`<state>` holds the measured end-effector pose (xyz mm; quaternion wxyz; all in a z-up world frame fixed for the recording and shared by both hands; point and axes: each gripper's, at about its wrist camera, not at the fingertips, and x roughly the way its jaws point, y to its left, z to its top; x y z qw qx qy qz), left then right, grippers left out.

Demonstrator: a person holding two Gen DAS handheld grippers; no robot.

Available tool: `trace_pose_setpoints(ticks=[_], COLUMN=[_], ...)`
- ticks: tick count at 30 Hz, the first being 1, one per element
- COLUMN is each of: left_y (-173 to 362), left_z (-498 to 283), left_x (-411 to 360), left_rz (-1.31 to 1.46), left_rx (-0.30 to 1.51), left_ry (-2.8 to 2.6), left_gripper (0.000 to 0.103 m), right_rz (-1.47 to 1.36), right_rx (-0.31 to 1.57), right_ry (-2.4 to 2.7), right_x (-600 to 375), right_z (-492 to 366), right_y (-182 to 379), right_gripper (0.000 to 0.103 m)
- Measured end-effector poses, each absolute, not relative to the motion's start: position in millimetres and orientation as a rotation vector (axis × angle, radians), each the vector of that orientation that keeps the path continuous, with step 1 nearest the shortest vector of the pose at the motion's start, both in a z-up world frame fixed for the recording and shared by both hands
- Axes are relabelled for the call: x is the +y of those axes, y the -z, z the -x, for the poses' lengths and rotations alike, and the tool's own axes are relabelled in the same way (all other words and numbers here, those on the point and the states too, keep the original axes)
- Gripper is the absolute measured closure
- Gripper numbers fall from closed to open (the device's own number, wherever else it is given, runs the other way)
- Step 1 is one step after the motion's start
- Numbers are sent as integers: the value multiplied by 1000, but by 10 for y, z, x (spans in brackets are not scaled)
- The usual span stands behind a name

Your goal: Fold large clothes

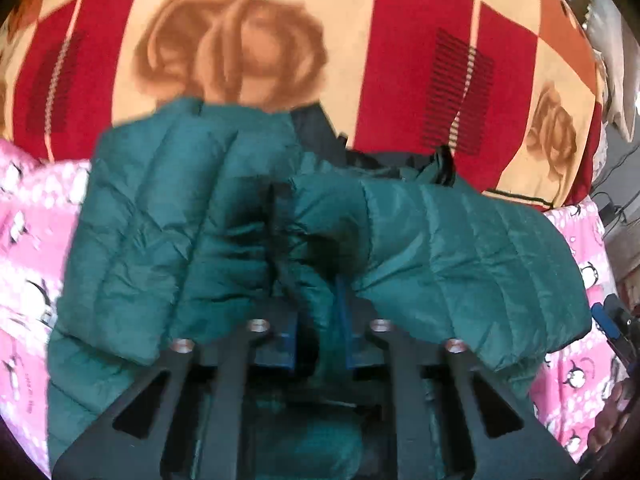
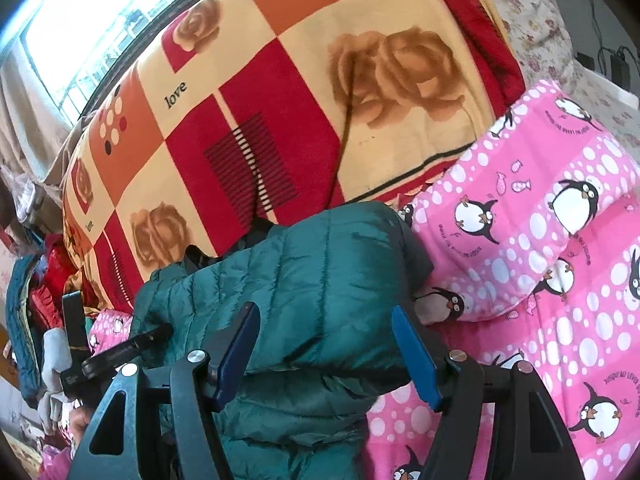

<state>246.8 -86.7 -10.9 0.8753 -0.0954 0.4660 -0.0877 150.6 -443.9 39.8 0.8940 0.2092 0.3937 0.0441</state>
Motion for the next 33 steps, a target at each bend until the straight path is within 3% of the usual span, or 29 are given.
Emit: trace_pose_setpoints(ticks=[10, 23, 30, 33], left_y=[-577, 101, -9, -167], left_z=[-2396, -2432, -2366, -2317], left_x=[-221, 274, 221, 263], left_rz=[205, 205, 154, 146], left_rx=[769, 903, 886, 864], left_ry=[57, -64, -42, -25], left_gripper=[97, 97, 96, 85], right_rz=[-451, -246, -107, -112], right_rx=[815, 921, 993, 989], right_ry=[-107, -182, -121, -152], right_x=[-4317, -3439, -3111, -3164], right_z=[-1672, -2302, -2659, -2641], right_y=[-391, 3, 488, 394], right_gripper=[37, 39, 40, 40])
